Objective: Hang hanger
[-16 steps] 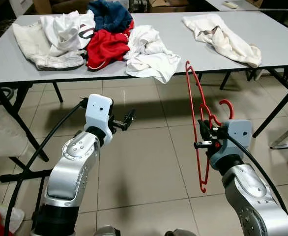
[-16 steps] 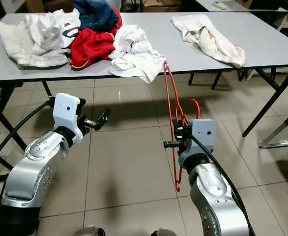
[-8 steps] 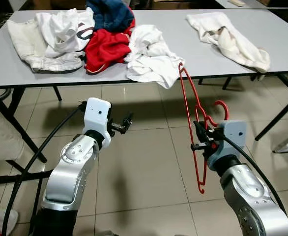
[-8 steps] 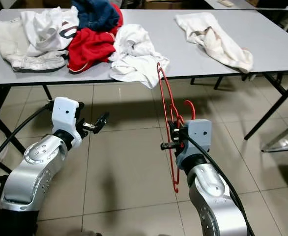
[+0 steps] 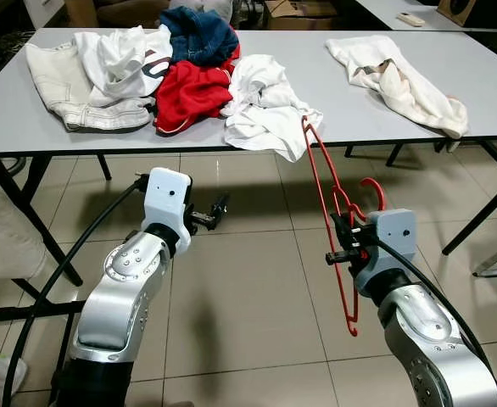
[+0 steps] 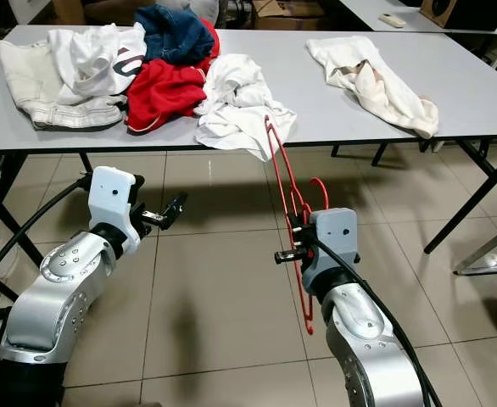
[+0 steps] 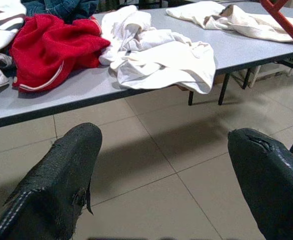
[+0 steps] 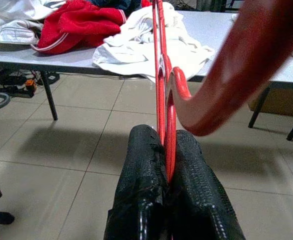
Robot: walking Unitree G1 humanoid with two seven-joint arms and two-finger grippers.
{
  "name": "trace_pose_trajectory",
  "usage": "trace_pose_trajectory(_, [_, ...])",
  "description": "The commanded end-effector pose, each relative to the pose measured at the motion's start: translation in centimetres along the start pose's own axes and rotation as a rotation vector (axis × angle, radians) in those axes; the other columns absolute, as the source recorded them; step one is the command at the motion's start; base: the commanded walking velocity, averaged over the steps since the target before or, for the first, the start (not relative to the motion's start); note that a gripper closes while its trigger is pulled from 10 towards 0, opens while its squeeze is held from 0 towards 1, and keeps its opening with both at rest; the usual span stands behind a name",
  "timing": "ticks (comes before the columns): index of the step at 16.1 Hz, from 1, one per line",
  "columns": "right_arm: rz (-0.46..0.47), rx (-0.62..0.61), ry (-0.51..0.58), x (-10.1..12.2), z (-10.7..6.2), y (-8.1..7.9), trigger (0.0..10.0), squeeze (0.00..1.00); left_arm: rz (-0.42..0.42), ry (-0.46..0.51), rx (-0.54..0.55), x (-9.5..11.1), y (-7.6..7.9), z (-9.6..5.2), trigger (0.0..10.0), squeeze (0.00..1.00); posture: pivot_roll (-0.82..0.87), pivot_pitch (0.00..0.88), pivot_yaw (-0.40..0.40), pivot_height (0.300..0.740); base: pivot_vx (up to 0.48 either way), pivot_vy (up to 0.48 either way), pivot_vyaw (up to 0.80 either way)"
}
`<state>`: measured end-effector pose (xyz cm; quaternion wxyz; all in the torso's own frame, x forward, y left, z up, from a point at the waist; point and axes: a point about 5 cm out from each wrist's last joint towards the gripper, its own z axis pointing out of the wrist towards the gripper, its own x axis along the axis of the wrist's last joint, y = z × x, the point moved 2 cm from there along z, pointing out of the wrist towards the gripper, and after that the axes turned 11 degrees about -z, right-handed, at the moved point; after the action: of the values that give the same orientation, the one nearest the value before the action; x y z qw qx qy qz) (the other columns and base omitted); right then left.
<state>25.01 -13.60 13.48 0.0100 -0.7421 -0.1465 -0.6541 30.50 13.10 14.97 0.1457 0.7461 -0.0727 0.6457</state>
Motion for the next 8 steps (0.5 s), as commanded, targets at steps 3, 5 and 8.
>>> trace_pose_trajectory(3, [0.033,-0.032,-0.009,-0.4,0.1,0.4,10.0,0.00,0.013,0.018,-0.005,0.5,0.0,0.1,10.0,0.78,-0.03,0.018,-0.028,0.740,0.325,0.000,0.29])
trace_pose_trajectory(5, [0.041,-0.072,-0.047,-0.9,0.2,1.1,10.0,0.00,0.016,0.020,-0.008,0.6,0.0,0.2,10.0,0.77,-0.03,0.018,-0.024,0.740,0.328,0.000,0.00])
trace_pose_trajectory(8, [0.082,-0.073,-0.037,-0.8,0.0,1.3,10.0,0.00,0.016,0.018,-0.014,0.5,0.2,0.2,10.0,0.77,-0.03,0.022,-0.019,0.740,0.331,0.000,0.00])
